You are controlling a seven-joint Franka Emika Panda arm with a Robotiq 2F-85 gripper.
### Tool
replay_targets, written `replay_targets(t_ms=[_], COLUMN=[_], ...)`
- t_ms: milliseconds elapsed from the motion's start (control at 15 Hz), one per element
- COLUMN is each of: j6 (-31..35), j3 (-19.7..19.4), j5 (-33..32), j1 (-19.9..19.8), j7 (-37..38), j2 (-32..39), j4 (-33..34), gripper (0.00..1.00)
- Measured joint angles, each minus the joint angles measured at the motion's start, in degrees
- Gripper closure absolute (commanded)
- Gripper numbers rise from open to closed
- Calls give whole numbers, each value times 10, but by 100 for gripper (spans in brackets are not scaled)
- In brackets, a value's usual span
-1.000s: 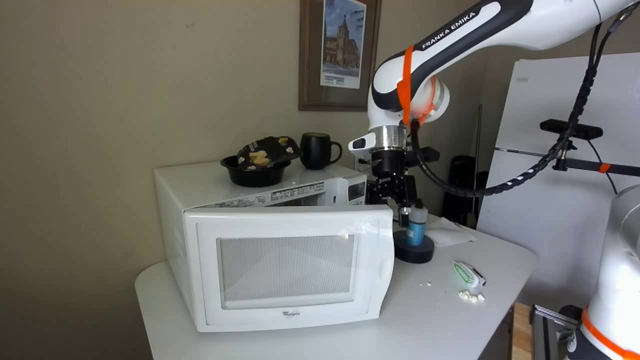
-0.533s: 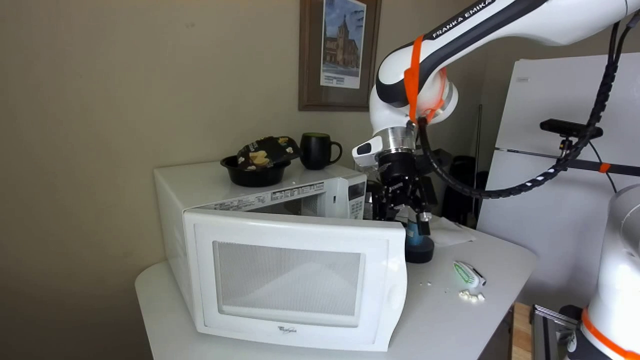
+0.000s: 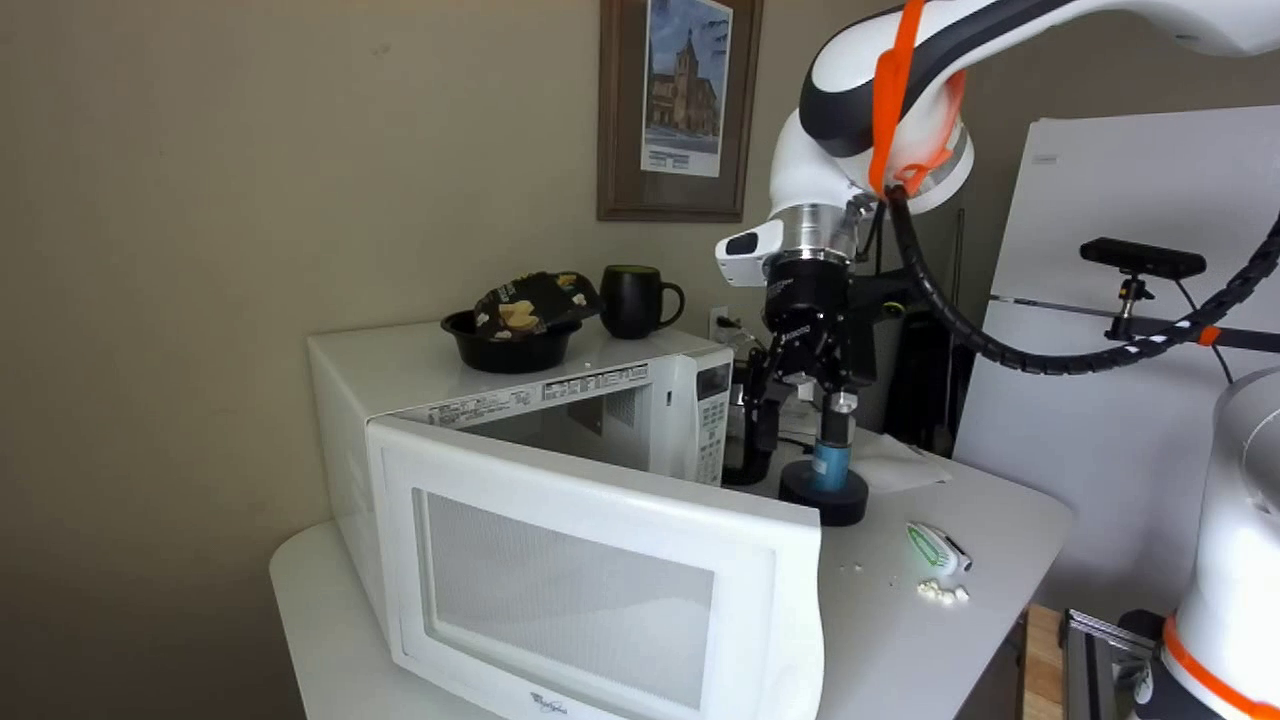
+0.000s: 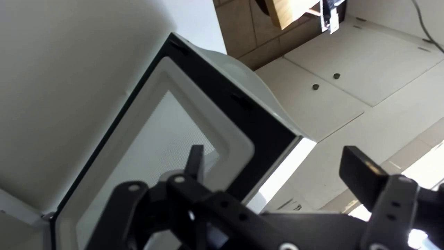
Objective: Press the microwave door ejecting button
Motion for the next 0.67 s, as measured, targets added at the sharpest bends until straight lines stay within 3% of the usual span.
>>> replay_targets(t_ms=[400,667], j6=[147,298], j3=[-5,-16], j5=[21,12], j1=[-5,-16], j7=[79,109], j2=[-58,-59], j4=[-37,-71], gripper=[0,0])
